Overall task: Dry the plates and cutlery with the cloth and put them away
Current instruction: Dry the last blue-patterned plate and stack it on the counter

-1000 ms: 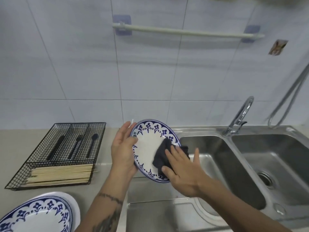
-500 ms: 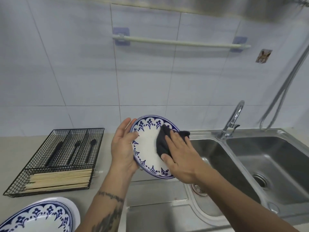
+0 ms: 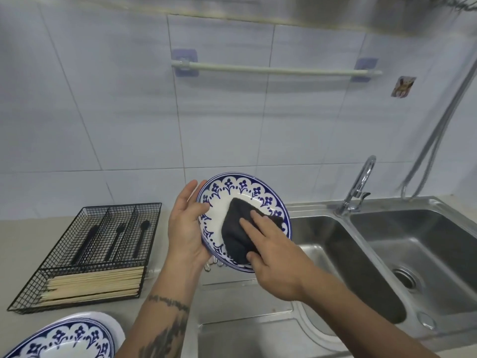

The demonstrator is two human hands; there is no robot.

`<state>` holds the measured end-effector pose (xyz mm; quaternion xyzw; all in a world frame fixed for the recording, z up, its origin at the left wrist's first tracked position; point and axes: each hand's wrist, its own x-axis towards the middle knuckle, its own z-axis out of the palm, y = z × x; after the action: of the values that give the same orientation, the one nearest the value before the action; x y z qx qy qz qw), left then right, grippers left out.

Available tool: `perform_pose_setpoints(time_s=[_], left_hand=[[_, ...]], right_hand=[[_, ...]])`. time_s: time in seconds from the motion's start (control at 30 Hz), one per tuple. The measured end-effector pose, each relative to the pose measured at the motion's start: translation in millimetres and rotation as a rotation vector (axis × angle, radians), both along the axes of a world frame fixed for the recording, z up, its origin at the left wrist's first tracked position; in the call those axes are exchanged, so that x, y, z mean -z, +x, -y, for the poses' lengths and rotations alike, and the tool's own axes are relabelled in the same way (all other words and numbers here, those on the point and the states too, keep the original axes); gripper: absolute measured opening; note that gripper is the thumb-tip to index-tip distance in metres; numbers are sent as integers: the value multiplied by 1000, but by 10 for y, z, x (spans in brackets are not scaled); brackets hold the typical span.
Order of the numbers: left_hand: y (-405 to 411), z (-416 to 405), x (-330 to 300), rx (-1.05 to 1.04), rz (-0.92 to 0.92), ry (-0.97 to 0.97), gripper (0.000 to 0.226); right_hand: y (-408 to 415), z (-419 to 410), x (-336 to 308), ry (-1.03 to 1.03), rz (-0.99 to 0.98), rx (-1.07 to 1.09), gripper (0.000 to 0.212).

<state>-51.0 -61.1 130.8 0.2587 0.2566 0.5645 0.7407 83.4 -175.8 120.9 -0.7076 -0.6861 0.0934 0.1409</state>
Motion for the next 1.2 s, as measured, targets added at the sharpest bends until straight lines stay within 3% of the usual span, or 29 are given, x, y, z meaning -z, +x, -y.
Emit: perform_pose_setpoints(time_s=[0.17,0.27,0.43,0.7,0.97,1.13,1.2], left_hand=[[106,-57,-8,-12,-34,0,52],[156,-79,14,8,-36,30,47],[287,5,72,84,-113,33,41],[202,-130,-31,6,-80,32,43],[252,-143,-15,81,-98,68,43],[272,-75,20,158,-86,40,44],[233,-110,18,127,-79,38,46]], right_hand=[[-48,86,-87,-171,71,81,77],[-204,146,-34,-187,-13,13,87],[0,-211,90,-78,-186,-62,66],[419,-320,266,-53,182,138,74],[-24,-180,146,72,-96,-140,75],[265,-494,15,156,21,-80,72],[421,-485,58,151,170,0,73]])
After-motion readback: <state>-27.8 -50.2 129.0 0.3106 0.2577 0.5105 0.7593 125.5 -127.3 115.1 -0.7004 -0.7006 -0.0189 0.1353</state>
